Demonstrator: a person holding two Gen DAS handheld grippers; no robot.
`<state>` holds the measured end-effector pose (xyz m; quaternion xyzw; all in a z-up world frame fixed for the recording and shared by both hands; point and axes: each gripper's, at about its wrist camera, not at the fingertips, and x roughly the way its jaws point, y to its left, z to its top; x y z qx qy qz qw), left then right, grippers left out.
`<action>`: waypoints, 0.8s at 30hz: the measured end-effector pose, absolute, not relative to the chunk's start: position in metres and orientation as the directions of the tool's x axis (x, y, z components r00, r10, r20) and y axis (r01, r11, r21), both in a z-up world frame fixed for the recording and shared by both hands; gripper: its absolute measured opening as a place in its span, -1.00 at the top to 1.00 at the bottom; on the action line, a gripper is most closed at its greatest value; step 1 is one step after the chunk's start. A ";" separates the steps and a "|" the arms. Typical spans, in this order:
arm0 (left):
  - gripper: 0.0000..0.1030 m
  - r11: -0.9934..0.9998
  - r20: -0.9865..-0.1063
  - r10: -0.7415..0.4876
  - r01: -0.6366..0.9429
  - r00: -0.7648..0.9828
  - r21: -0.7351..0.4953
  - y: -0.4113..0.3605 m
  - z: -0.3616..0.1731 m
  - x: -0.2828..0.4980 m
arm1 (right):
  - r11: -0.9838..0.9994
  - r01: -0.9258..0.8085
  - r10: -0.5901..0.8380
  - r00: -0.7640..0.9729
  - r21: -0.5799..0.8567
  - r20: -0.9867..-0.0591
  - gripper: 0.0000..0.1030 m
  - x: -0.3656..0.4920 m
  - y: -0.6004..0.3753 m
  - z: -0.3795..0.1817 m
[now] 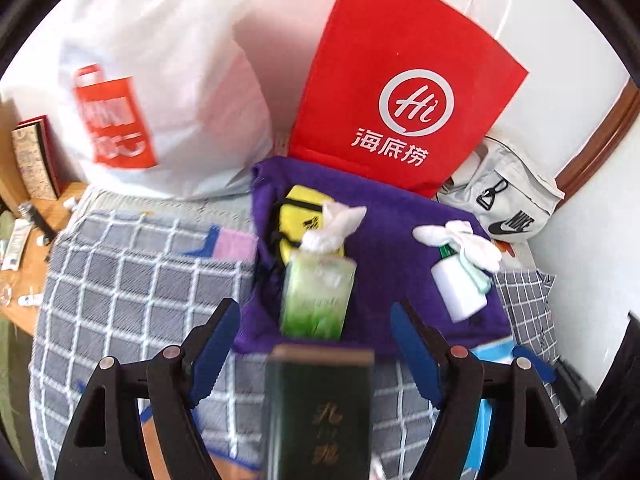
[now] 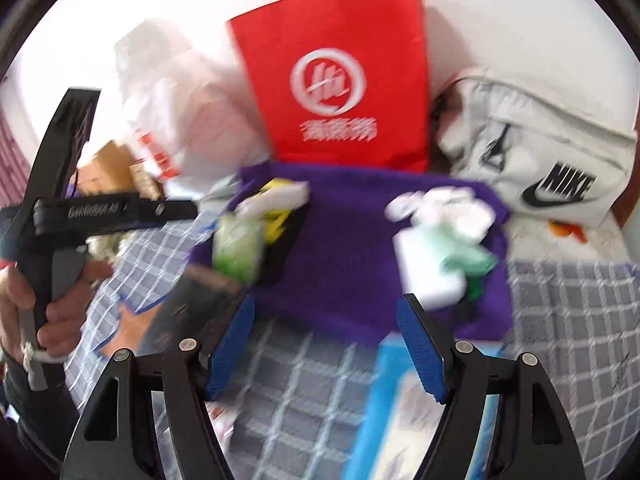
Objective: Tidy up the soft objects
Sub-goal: 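Withdraw both tools from the towel and move the right tool to the mesh bag, then grasp the white mesh bag with the right tool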
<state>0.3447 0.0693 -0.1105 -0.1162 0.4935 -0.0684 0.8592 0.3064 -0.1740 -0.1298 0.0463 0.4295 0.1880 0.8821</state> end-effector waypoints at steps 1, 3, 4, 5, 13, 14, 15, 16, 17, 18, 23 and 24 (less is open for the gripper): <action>-0.47 0.964 -0.833 -0.227 -0.002 0.505 -0.264 0.072 -0.110 0.338 | 0.918 -0.302 0.389 0.551 0.258 -0.739 -0.44 0.296 -0.169 -0.132; -0.47 0.963 -0.833 -0.226 -0.013 0.505 -0.269 0.079 -0.109 0.325 | 0.905 -0.322 0.416 0.524 0.280 -0.743 -0.44 0.275 -0.159 -0.138; -0.47 0.961 -0.832 -0.230 -0.019 0.506 -0.277 0.082 -0.109 0.317 | 0.899 -0.336 0.425 0.509 0.282 -0.749 -0.45 0.265 -0.153 -0.141; -0.47 0.959 -0.830 -0.233 -0.021 0.506 -0.282 0.085 -0.110 0.312 | 0.895 -0.346 0.429 0.496 0.281 -0.755 -0.47 0.253 -0.146 -0.146; -0.49 0.963 -0.826 -0.217 -0.024 0.520 -0.268 0.103 -0.114 0.257 | 0.882 -0.408 0.408 0.410 0.236 -0.815 -0.53 0.194 -0.105 -0.190; -0.49 0.964 -0.825 -0.212 -0.026 0.523 -0.264 0.105 -0.116 0.252 | 0.876 -0.413 0.418 0.397 0.248 -0.817 -0.53 0.189 -0.102 -0.196; -0.49 0.965 -0.827 -0.211 -0.025 0.522 -0.262 0.107 -0.119 0.246 | 0.871 -0.417 0.426 0.384 0.258 -0.819 -0.53 0.185 -0.099 -0.201; -0.49 0.965 -0.829 -0.213 -0.023 0.517 -0.262 0.109 -0.121 0.241 | 0.866 -0.424 0.434 0.370 0.267 -0.822 -0.53 0.181 -0.094 -0.207; -0.49 0.964 -0.831 -0.216 -0.023 0.513 -0.264 0.110 -0.124 0.237 | 0.862 -0.429 0.437 0.364 0.269 -0.822 -0.53 0.178 -0.091 -0.210; -0.49 0.963 -0.832 -0.218 -0.024 0.511 -0.267 0.112 -0.127 0.232 | 0.860 -0.436 0.436 0.360 0.264 -0.825 -0.54 0.176 -0.087 -0.214; -0.49 0.967 -0.839 -0.204 -0.032 0.504 -0.254 0.118 -0.138 0.211 | 0.864 -0.473 0.376 0.384 0.170 -0.843 -0.72 0.162 -0.063 -0.225; -0.49 0.968 -0.843 -0.199 -0.034 0.501 -0.248 0.119 -0.140 0.207 | 0.866 -0.478 0.363 0.395 0.149 -0.844 -0.72 0.159 -0.060 -0.226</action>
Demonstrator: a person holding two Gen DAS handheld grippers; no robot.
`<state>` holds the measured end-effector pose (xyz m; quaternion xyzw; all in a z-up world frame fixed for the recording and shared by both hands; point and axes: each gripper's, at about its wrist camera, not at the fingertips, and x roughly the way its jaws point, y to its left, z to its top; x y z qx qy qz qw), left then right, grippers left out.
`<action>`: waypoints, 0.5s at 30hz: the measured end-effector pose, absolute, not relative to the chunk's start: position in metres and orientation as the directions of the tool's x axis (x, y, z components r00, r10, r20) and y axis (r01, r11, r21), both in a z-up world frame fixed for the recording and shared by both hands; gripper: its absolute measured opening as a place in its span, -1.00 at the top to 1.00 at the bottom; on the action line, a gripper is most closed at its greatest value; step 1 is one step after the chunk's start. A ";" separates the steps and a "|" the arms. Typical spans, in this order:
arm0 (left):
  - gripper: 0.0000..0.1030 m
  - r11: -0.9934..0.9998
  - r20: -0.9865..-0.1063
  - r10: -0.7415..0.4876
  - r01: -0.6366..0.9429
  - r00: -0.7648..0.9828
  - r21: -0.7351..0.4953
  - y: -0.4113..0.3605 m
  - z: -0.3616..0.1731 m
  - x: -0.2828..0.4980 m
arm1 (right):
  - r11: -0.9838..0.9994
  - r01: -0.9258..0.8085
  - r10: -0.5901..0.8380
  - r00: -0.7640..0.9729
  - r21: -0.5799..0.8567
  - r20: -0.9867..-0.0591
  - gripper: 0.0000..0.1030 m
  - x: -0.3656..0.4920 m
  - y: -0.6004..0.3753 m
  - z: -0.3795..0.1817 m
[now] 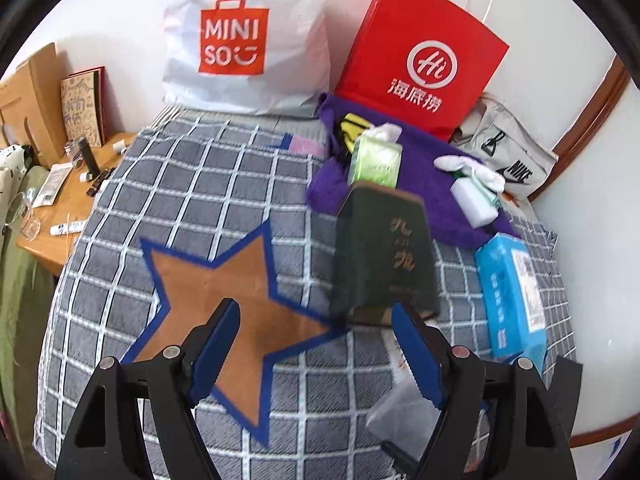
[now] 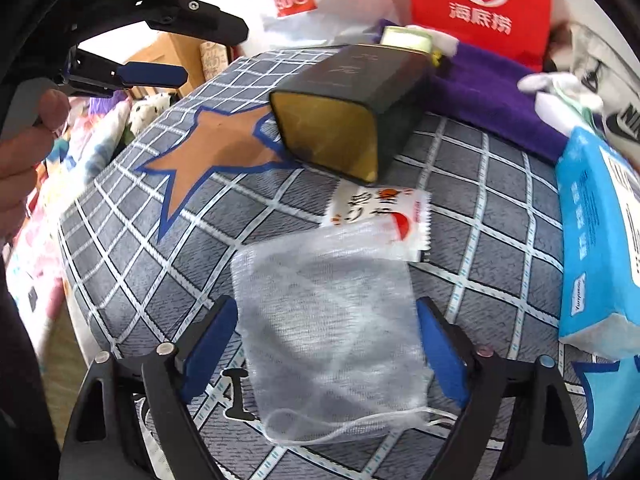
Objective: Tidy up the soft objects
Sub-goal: 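Grasp the white mesh bag with the right tool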
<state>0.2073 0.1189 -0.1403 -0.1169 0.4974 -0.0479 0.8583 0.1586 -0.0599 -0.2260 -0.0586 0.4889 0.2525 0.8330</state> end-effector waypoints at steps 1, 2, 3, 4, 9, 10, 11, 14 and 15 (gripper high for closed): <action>-0.49 0.969 -0.847 -0.193 -0.036 0.496 -0.243 0.119 -0.143 0.204 | 0.868 -0.479 0.351 0.407 0.131 -0.843 -0.73 0.156 -0.058 -0.227; -0.49 0.970 -0.849 -0.191 -0.037 0.492 -0.239 0.119 -0.145 0.201 | 0.869 -0.484 0.337 0.418 0.106 -0.844 -0.73 0.153 -0.056 -0.228; -0.49 0.971 -0.852 -0.189 -0.037 0.487 -0.236 0.118 -0.147 0.199 | 0.866 -0.493 0.323 0.429 0.082 -0.843 -0.73 0.149 -0.053 -0.229; -0.49 0.971 -0.856 -0.189 -0.037 0.482 -0.235 0.118 -0.150 0.197 | 0.864 -0.500 0.309 0.441 0.055 -0.843 -0.73 0.146 -0.051 -0.231; -0.49 0.972 -0.869 -0.194 -0.034 0.456 -0.234 0.105 -0.162 0.186 | 0.875 -0.482 0.310 0.476 0.051 -0.823 -0.33 0.138 -0.063 -0.229; -0.49 0.972 -0.871 -0.195 -0.032 0.451 -0.234 0.102 -0.164 0.184 | 0.873 -0.486 0.311 0.483 0.045 -0.818 -0.24 0.135 -0.067 -0.229; -0.49 0.972 -0.873 -0.196 -0.030 0.446 -0.234 0.099 -0.166 0.183 | 0.869 -0.494 0.317 0.489 0.042 -0.812 -0.03 0.132 -0.072 -0.228; -0.49 0.974 -0.882 -0.196 -0.021 0.429 -0.227 0.085 -0.173 0.179 | 0.872 -0.486 0.327 0.493 0.056 -0.806 0.58 0.127 -0.089 -0.226; -0.49 0.974 -0.884 -0.196 -0.018 0.425 -0.225 0.080 -0.175 0.178 | 0.875 -0.481 0.326 0.493 0.059 -0.807 0.76 0.125 -0.094 -0.226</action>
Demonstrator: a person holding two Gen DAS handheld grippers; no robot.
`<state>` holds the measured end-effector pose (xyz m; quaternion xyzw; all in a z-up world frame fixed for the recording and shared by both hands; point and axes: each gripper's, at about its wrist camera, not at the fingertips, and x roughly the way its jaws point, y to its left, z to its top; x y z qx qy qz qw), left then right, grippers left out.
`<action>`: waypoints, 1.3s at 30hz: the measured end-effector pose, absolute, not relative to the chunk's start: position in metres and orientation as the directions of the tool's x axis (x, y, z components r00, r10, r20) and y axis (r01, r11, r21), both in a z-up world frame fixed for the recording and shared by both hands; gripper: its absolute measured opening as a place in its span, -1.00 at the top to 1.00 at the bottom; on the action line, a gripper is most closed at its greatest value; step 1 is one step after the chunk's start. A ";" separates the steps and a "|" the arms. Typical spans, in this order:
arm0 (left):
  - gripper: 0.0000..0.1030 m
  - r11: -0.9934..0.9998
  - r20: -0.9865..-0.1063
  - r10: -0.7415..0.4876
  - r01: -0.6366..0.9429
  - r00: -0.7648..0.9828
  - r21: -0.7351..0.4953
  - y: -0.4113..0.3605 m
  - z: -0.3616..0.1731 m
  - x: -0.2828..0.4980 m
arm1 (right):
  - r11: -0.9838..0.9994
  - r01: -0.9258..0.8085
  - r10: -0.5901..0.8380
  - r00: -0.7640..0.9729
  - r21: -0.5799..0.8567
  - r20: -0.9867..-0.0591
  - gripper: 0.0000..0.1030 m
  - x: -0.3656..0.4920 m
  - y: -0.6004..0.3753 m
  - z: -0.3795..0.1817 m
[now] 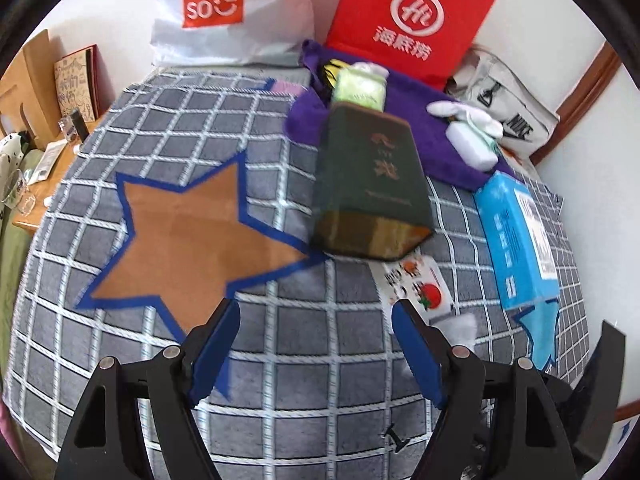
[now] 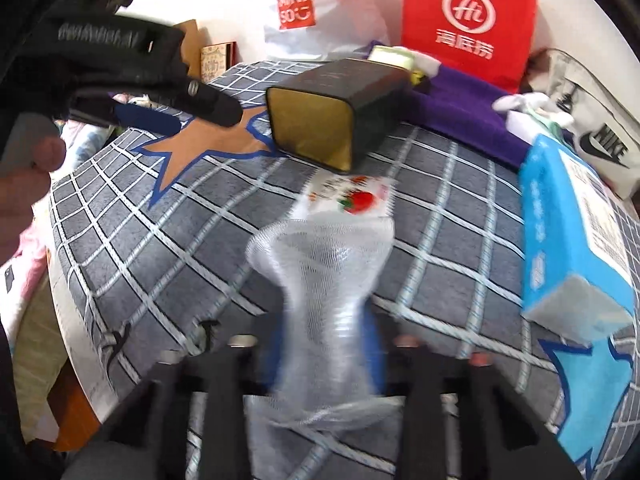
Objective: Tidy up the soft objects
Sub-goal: 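Grasp the white mesh bag with the right tool, then grasp the tomato candy packet with the left tool while the right tool holds the mesh bag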
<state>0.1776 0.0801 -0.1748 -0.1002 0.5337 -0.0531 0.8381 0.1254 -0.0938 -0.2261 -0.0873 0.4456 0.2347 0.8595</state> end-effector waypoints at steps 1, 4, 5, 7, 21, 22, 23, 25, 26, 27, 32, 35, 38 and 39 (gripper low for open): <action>-0.49 0.975 -0.885 -0.196 -0.013 0.422 -0.222 0.075 -0.177 0.177 | 0.878 -0.473 0.326 0.490 0.067 -0.808 0.80 0.125 -0.100 -0.226; -0.49 0.978 -0.890 -0.188 -0.002 0.415 -0.208 0.059 -0.182 0.175 | 0.891 -0.440 0.339 0.481 0.112 -0.808 0.84 0.119 -0.124 -0.226; -0.49 0.979 -0.891 -0.183 0.000 0.415 -0.201 0.054 -0.184 0.175 | 0.896 -0.430 0.334 0.484 0.112 -0.809 0.84 0.117 -0.129 -0.225; -0.49 0.982 -0.894 -0.172 0.003 0.413 -0.188 0.045 -0.189 0.175 | 0.909 -0.406 0.309 0.497 0.098 -0.811 0.85 0.111 -0.142 -0.225; -0.47 0.975 -0.895 -0.196 -0.021 0.400 -0.223 -0.007 -0.212 0.201 | 0.945 -0.268 0.306 0.528 0.187 -0.792 0.84 0.104 -0.227 -0.230; -0.47 0.978 -0.897 -0.183 -0.022 0.403 -0.209 -0.009 -0.213 0.203 | 0.943 -0.268 0.313 0.529 0.195 -0.789 0.84 0.103 -0.230 -0.230; -0.47 0.982 -0.898 -0.164 -0.023 0.408 -0.190 -0.012 -0.214 0.204 | 0.941 -0.268 0.323 0.530 0.206 -0.784 0.84 0.103 -0.231 -0.231; -0.38 0.991 -0.900 -0.113 -0.018 0.422 -0.133 -0.019 -0.215 0.206 | 0.936 -0.268 0.341 0.530 0.228 -0.777 0.84 0.103 -0.234 -0.232; -0.31 0.995 -0.901 -0.083 -0.014 0.426 -0.098 -0.022 -0.216 0.207 | 0.933 -0.267 0.351 0.529 0.241 -0.773 0.84 0.104 -0.236 -0.233; -0.23 0.999 -0.901 -0.042 -0.004 0.431 -0.049 -0.027 -0.217 0.207 | 0.929 -0.265 0.363 0.527 0.257 -0.768 0.84 0.105 -0.238 -0.233; 0.03 0.999 -0.897 -0.027 0.027 0.442 -0.017 -0.030 -0.215 0.203 | 0.917 -0.253 0.397 0.525 0.308 -0.753 0.87 0.107 -0.242 -0.235; 0.20 0.999 -0.899 -0.051 0.033 0.436 -0.040 -0.024 -0.213 0.198 | 0.918 -0.243 0.396 0.532 0.313 -0.749 0.88 0.107 -0.243 -0.235; 0.23 0.998 -0.901 -0.063 0.052 0.429 -0.045 -0.019 -0.211 0.189 | 0.922 -0.235 0.387 0.534 0.308 -0.752 0.88 0.106 -0.242 -0.235; 0.24 0.997 -0.904 -0.064 0.060 0.424 -0.042 -0.018 -0.211 0.184 | 0.924 -0.233 0.382 0.535 0.303 -0.754 0.88 0.106 -0.241 -0.235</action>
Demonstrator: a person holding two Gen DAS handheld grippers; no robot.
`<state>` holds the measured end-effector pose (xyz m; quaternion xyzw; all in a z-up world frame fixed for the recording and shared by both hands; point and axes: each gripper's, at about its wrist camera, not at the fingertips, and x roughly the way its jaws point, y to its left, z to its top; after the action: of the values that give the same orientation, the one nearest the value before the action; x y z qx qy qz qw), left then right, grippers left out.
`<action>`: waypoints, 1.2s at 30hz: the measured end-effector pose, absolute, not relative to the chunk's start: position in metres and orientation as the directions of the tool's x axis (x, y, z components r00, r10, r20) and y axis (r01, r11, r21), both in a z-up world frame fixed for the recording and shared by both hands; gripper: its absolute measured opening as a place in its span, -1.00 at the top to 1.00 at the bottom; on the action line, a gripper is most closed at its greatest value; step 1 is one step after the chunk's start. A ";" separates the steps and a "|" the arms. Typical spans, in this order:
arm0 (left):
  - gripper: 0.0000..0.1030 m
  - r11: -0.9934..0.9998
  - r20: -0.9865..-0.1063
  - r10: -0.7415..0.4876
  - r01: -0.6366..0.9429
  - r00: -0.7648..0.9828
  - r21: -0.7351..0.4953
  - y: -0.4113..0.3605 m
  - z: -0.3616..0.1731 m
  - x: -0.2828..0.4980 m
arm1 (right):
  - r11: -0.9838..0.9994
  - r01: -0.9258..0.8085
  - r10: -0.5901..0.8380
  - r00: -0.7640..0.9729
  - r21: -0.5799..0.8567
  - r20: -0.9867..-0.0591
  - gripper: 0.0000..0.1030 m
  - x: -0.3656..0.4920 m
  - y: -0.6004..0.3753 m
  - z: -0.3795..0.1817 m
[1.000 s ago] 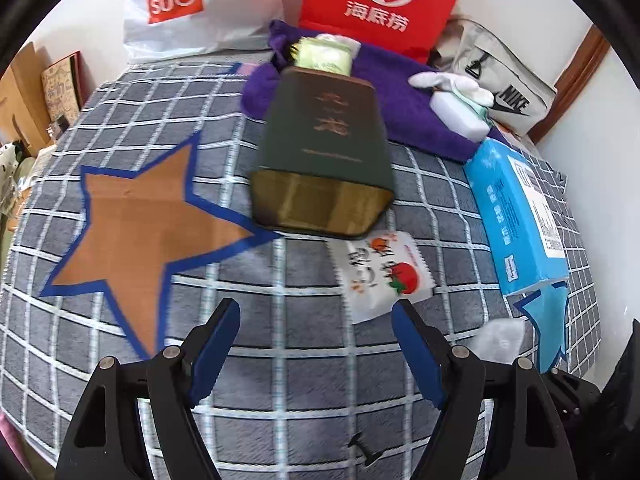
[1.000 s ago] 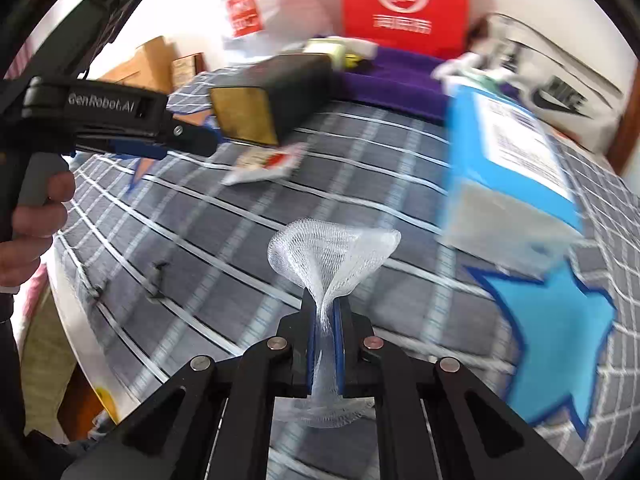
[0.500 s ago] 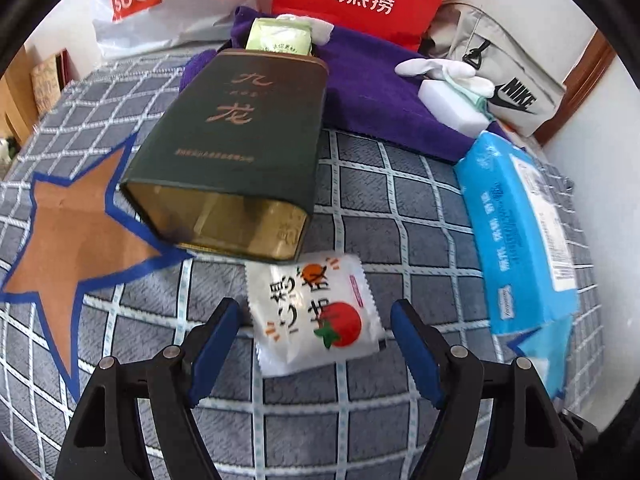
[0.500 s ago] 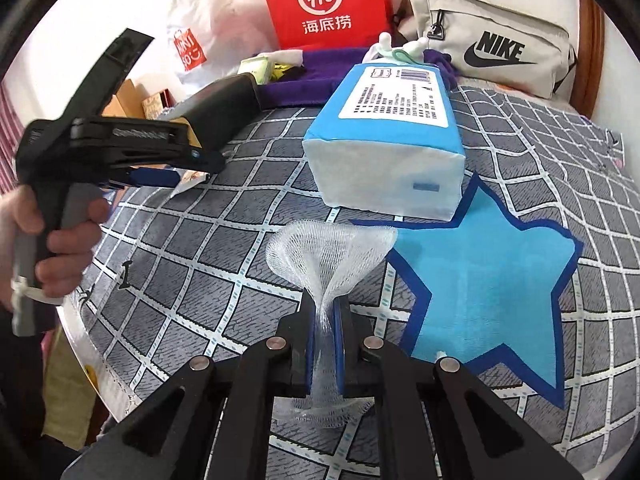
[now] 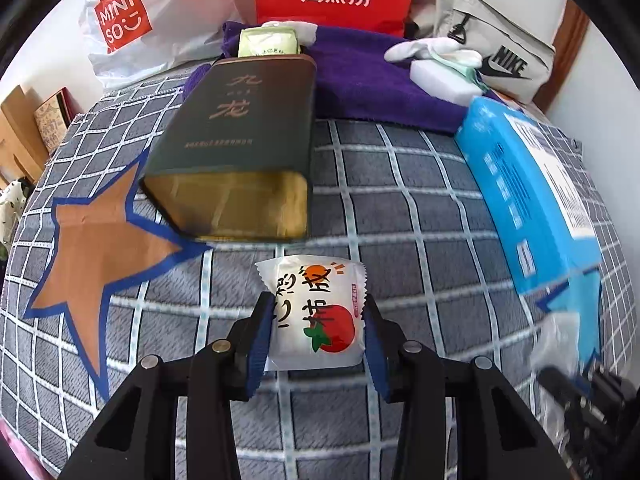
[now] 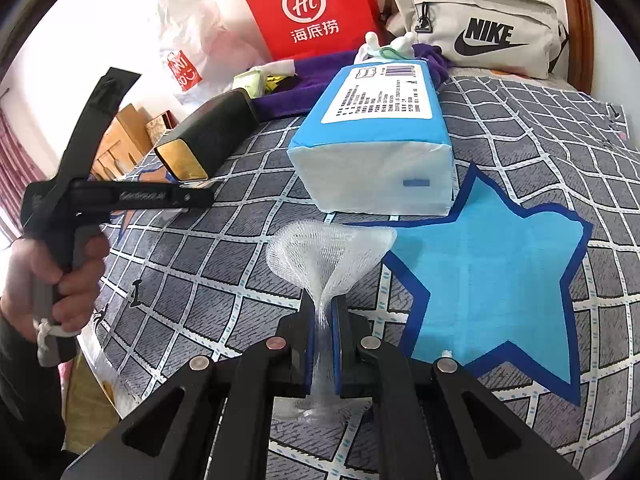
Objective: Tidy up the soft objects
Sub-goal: 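Grasp the tomato candy packet with the left tool while the right tool holds the mesh bag, then lift the candy packet and mesh bag toward the purple towel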
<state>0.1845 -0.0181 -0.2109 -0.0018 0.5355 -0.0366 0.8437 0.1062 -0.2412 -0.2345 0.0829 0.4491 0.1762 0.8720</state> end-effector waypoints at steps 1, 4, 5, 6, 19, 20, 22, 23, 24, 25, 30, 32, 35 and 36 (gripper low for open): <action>0.25 0.997 -0.906 -0.065 0.062 0.419 -0.043 -0.018 -0.211 0.182 | 0.926 -0.230 0.376 0.535 0.298 -0.757 0.88 0.106 -0.240 -0.234; 0.26 0.996 -0.911 -0.081 0.067 0.404 -0.059 -0.012 -0.208 0.172 | 0.936 -0.216 0.352 0.528 0.278 -0.773 0.88 0.105 -0.239 -0.233; 0.26 0.996 -0.912 -0.083 0.066 0.401 -0.062 -0.010 -0.207 0.169 | 0.940 -0.210 0.341 0.525 0.269 -0.780 0.88 0.105 -0.238 -0.232; 0.41 0.996 -0.914 -0.082 0.063 0.396 -0.063 -0.007 -0.205 0.166 | 0.943 -0.204 0.331 0.524 0.262 -0.785 0.88 0.105 -0.238 -0.231; 0.42 0.989 -0.877 -0.144 0.060 0.459 -0.132 0.013 -0.162 0.141 | 0.968 -0.130 0.251 0.577 0.216 -0.778 0.83 0.095 -0.248 -0.188; 0.42 0.989 -0.872 -0.147 0.061 0.467 -0.134 0.014 -0.158 0.140 | 0.968 -0.133 0.251 0.585 0.214 -0.772 0.83 0.094 -0.248 -0.182; 0.42 0.988 -0.860 -0.154 0.061 0.487 -0.143 0.017 -0.147 0.140 | 0.968 -0.133 0.250 0.598 0.214 -0.761 0.83 0.093 -0.247 -0.172; 0.42 0.988 -0.855 -0.156 0.060 0.495 -0.145 0.018 -0.143 0.139 | 0.968 -0.131 0.249 0.604 0.214 -0.757 0.83 0.094 -0.247 -0.167; 0.42 0.987 -0.848 -0.157 0.058 0.505 -0.149 0.020 -0.137 0.140 | 0.969 -0.127 0.246 0.608 0.213 -0.755 0.83 0.095 -0.247 -0.162; 0.42 0.987 -0.845 -0.159 0.056 0.511 -0.151 0.023 -0.134 0.139 | 0.969 -0.123 0.244 0.611 0.214 -0.754 0.83 0.096 -0.246 -0.159; 0.42 0.986 -0.825 -0.160 0.044 0.542 -0.162 0.034 -0.116 0.143 | 0.967 -0.123 0.250 0.630 0.223 -0.735 0.83 0.103 -0.243 -0.139; 0.42 0.985 -0.818 -0.162 0.043 0.552 -0.166 0.036 -0.110 0.146 | 0.965 -0.128 0.258 0.638 0.231 -0.726 0.83 0.107 -0.241 -0.130; 0.42 0.984 -0.808 -0.165 0.036 0.565 -0.175 0.040 -0.102 0.150 | 0.965 -0.132 0.259 0.645 0.229 -0.719 0.83 0.114 -0.239 -0.121; 0.42 0.983 -0.806 -0.166 0.036 0.568 -0.178 0.040 -0.099 0.152 | 0.965 -0.133 0.258 0.649 0.227 -0.715 0.83 0.117 -0.238 -0.118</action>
<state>0.1520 0.0405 -0.0994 -0.0709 0.4610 -0.0572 0.8827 0.1168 -0.2380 -0.1178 0.0774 0.4045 0.1079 0.9048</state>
